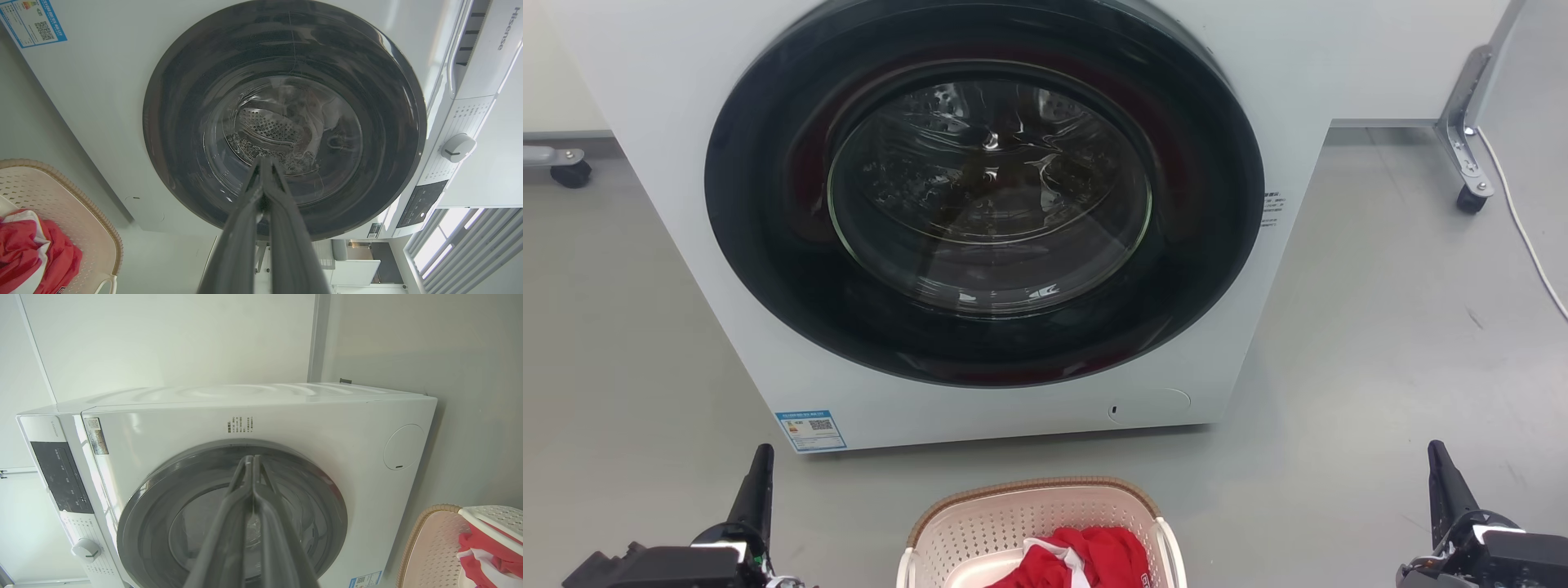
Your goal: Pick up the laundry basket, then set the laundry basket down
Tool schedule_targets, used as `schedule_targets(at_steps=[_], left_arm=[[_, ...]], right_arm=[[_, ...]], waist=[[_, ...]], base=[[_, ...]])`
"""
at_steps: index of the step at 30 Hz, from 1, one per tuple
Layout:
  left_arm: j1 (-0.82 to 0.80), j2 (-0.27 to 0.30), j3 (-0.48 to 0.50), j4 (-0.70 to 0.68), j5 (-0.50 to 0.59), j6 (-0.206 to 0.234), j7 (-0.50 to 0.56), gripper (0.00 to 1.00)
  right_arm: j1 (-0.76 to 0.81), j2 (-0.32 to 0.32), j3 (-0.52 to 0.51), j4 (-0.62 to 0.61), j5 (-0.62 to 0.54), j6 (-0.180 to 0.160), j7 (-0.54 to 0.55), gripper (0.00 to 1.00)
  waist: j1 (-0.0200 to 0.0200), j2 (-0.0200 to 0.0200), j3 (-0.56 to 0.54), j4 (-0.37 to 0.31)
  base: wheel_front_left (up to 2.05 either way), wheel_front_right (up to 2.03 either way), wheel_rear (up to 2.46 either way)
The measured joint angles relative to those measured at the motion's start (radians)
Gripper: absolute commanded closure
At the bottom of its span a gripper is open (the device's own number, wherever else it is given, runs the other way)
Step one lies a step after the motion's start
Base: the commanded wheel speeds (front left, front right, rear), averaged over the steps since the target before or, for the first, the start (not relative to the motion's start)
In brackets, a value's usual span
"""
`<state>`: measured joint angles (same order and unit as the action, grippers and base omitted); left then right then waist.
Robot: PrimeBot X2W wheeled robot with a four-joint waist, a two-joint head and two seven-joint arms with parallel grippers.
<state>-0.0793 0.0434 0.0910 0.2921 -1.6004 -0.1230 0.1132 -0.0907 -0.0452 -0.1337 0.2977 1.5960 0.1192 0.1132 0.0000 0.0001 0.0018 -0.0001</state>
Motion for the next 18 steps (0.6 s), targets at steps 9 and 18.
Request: schedule_targets(at_steps=[9, 18], left_arm=[[0.0, 0.0, 0.0, 0.0, 0.0, 0.0, 0.0, 1.0], [0.0, 0.0, 0.0, 0.001, 0.0, 0.0, 0.0, 1.0]], right_arm=[[0.0, 0.0, 0.0, 0.0, 0.0, 0.001, 0.0, 1.0], [0.0, 0.0, 0.0, 0.0, 0.0, 0.001, 0.0, 1.0]], waist=[[0.0, 0.0, 0.0, 0.0], [0.0, 0.0, 0.0, 0.0]], base=[[0.0, 0.0, 0.0], [0.0, 0.0, 0.0]])
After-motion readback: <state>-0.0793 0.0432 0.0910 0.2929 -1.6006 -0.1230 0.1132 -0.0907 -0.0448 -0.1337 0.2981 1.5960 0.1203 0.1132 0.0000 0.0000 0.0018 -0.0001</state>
